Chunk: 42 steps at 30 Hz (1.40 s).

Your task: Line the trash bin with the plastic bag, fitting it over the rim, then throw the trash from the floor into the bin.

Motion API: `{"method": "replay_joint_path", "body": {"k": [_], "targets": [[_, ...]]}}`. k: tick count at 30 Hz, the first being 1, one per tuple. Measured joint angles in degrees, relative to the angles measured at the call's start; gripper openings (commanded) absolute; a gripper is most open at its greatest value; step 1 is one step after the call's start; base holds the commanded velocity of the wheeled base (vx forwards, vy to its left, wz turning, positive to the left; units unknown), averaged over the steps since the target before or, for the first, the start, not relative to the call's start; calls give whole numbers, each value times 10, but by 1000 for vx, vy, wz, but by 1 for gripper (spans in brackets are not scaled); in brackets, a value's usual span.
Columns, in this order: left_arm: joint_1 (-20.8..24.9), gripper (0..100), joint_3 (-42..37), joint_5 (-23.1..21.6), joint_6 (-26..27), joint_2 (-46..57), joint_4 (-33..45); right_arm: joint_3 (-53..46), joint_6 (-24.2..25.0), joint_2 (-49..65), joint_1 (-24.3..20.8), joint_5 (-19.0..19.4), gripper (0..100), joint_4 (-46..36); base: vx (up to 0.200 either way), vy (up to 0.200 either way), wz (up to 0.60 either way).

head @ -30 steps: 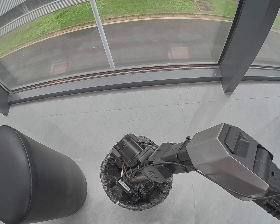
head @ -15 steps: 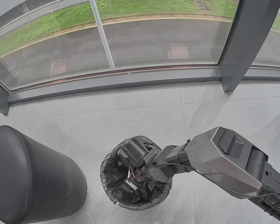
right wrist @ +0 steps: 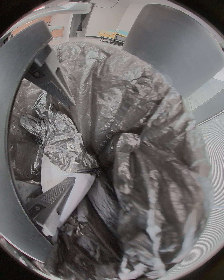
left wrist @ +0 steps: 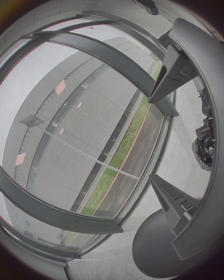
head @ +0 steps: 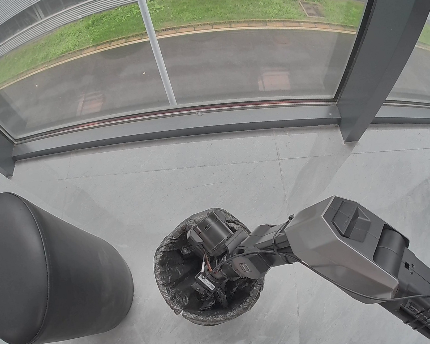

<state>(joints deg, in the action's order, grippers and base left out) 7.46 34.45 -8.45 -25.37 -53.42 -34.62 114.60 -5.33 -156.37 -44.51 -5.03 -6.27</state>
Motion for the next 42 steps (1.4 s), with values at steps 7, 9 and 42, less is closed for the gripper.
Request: {"method": "replay_joint_path", "body": {"k": [7, 9, 42], "targets": [[0, 100, -1, 0, 0, 1, 0, 0, 0, 22, -13, -12, 100, -3, 0, 0, 0], [0, 100, -1, 0, 0, 2, 0, 0, 0, 34, -17, -14, 100, -8, 0, 0, 0], [-3, 100, -55, -154, 69, 16, 2, 0, 15, 463, 329, -115, 100, -801, 0, 0, 0]]}}
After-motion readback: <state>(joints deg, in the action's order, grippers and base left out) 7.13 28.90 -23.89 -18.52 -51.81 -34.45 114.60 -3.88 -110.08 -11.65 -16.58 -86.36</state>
